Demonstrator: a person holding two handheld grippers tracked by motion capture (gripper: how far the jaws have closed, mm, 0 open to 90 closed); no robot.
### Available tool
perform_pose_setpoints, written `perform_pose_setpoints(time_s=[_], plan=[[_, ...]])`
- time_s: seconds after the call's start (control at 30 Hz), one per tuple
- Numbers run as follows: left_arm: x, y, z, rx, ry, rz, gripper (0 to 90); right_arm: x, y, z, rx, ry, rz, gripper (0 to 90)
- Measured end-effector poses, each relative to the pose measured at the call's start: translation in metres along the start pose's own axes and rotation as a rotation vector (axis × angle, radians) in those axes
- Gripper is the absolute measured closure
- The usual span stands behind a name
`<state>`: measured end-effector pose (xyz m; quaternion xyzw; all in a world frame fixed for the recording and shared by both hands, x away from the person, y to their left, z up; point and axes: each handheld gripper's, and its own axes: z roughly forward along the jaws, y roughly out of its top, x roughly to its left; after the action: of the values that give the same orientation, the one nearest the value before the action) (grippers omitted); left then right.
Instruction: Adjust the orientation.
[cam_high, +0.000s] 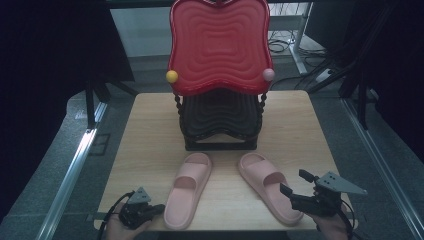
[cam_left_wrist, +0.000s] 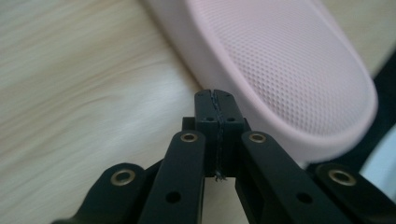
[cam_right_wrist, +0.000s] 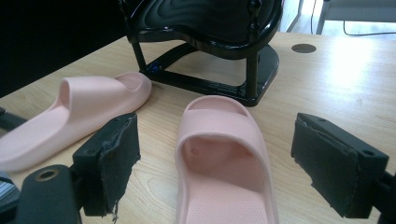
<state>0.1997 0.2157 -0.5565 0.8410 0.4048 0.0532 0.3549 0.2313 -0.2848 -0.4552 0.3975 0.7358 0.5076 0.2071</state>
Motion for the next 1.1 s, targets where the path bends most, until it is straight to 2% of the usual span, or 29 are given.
perform_pose_setpoints(time_s=[0.13, 0.27, 0.5, 0.67, 0.73, 0.8, 0.97, 1.03, 1.1], plan=[[-0.02, 0.01, 0.011, 0.021, -0.044, 0.063, 89.8, 0.0, 0.0, 0.001, 0.002, -0.004, 0.001, 15.3], [-0.037, 0.023, 0.024, 0.029, -0.09, 0.107, 89.7, 0.001, -0.001, 0.003, 0.008, -0.007, 0.005, 15.3], [-0.057, 0.043, 0.045, 0.034, -0.135, 0.153, 89.4, 0.002, -0.002, 0.005, 0.018, -0.004, 0.005, 15.3], [-0.061, 0.047, 0.048, 0.017, -0.142, 0.151, 87.6, 0.003, -0.003, 0.006, 0.026, -0.004, 0.003, 15.3], [-0.059, 0.05, 0.041, -0.008, -0.147, 0.147, 85.3, 0.003, -0.004, 0.006, 0.029, -0.003, 0.003, 15.5], [-0.053, 0.056, 0.029, -0.054, -0.121, 0.143, 80.4, 0.005, -0.004, 0.007, 0.03, 0.002, -0.008, 17.7], [-0.028, 0.08, -0.007, -0.267, -0.006, 0.047, 54.4, 0.013, -0.005, 0.011, 0.045, 0.046, -0.035, 23.1], [-0.018, 0.087, -0.013, -0.301, 0.028, 0.003, 44.9, 0.016, -0.005, 0.014, 0.049, 0.052, -0.037, 25.6], [-0.01, 0.091, -0.016, -0.311, 0.028, -0.025, 39.0, 0.019, -0.006, 0.017, 0.054, 0.059, -0.04, 28.2]])
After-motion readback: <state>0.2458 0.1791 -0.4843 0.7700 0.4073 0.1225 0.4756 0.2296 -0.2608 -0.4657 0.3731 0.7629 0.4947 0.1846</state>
